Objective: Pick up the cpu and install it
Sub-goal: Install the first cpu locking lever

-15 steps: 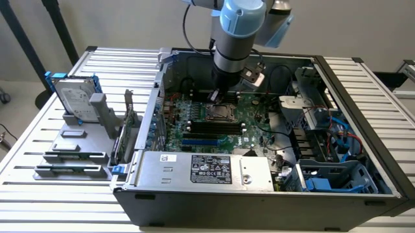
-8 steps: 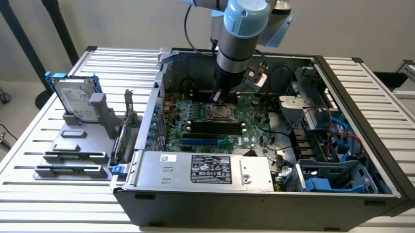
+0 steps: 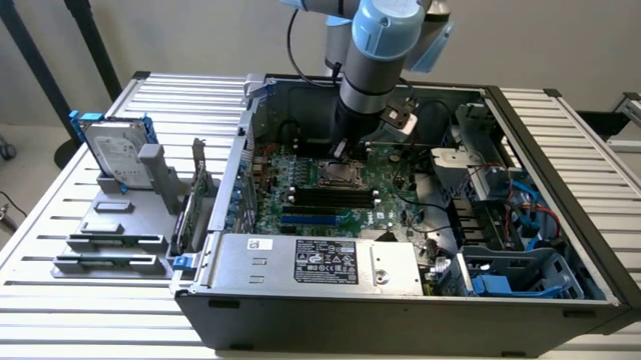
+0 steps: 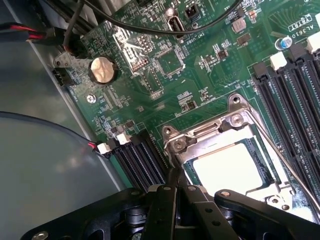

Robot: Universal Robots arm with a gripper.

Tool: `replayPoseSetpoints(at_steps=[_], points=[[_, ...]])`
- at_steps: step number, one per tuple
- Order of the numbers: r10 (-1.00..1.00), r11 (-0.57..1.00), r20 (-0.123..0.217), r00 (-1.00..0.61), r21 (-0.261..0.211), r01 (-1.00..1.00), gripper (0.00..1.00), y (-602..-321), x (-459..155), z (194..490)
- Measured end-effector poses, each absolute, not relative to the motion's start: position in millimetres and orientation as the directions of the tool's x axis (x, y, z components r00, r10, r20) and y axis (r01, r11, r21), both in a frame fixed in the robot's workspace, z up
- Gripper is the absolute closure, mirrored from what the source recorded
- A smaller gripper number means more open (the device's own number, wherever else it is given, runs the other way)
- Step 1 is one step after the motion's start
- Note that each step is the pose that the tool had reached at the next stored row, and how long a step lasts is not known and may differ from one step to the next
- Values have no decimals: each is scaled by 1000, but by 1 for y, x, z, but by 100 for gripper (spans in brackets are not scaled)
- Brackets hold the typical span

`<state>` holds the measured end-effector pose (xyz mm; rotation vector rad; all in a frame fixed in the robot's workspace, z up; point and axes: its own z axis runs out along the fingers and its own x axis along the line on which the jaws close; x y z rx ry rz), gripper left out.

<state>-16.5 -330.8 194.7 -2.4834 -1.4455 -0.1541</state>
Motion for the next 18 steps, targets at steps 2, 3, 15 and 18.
replayPoseSetpoints(at_steps=[2,3,15,18], points=[[839,-468,222,497,-172,867,89,-331,-15,194],[839,-467,222,496,-172,867,89,-331,-15,194],[836,-464,232,497,-182,867,89,-338,-19,208],[835,-464,235,497,-185,867,89,-343,-24,213]])
